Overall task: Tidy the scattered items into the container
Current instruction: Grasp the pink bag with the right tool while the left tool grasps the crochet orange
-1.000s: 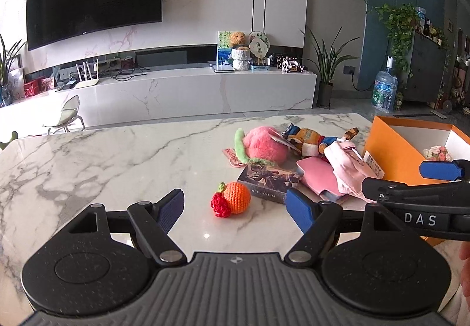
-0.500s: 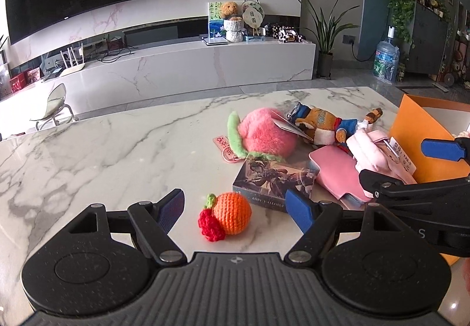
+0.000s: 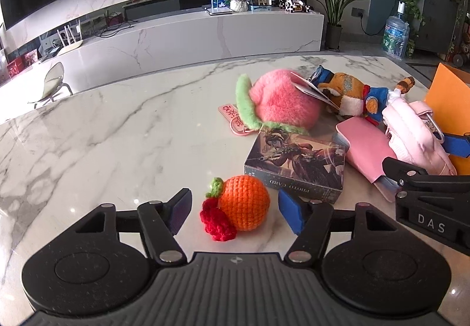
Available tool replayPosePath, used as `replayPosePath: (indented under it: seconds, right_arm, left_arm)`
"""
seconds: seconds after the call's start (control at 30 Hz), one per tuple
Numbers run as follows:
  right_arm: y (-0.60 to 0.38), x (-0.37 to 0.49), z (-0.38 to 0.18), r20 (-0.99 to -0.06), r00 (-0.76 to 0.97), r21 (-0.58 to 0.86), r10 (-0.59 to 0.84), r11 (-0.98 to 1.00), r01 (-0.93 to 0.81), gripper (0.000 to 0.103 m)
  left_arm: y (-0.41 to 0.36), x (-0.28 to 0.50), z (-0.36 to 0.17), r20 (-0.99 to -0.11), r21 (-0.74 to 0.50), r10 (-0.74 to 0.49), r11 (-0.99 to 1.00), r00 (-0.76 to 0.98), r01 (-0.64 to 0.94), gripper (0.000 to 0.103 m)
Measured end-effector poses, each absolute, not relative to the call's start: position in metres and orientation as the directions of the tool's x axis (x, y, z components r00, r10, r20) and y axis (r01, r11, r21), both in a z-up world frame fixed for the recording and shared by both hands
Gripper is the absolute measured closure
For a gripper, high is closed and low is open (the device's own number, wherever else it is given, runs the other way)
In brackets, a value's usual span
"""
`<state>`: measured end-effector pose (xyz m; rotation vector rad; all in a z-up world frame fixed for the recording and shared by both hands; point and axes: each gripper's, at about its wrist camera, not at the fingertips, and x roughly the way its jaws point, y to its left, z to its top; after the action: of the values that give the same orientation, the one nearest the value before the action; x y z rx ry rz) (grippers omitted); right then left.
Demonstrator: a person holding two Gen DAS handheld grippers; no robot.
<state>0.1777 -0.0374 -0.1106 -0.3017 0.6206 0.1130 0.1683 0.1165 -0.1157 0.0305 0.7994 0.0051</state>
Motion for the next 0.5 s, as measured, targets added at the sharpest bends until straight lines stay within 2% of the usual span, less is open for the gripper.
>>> replayPosePath:
  seconds: [0.03, 0.07, 0.27, 0.5]
  right_arm:
    - [-0.037, 0.178, -0.112, -0.589, 0.808, -0.246, 0.011, 0.95, -0.193, 0.039]
    - [-0.037, 0.178, -0.113, -0.589, 0.808, -0.247, 0.01, 0.95, -0.191, 0.043]
    - [-0.037, 0.175, -0.113, -0.585, 0.811, -0.258, 0.009, 0.946, -0.197, 0.049]
    - [-0.037, 0.163, -0.102, -0.544, 0.839, -0.271, 0.011, 0.944, -0.188, 0.064]
  left_arm:
    - [0.118, 0.168, -0.116, -0.721, 0.019, 0.009, 1.0, 0.693, 0.007, 0.043]
    - [0.118, 0.168, -0.116, -0.721, 0.012, 0.006, 1.0, 0.693, 0.004, 0.043]
    - [0.116, 0.163, -0.113, -0.723, 0.01, 0.007, 1.0, 0.691, 0.0, 0.045]
    - [0.114, 0.151, -0.102, -0.705, 0.01, 0.017, 1.0, 0.709, -0.014, 0.046]
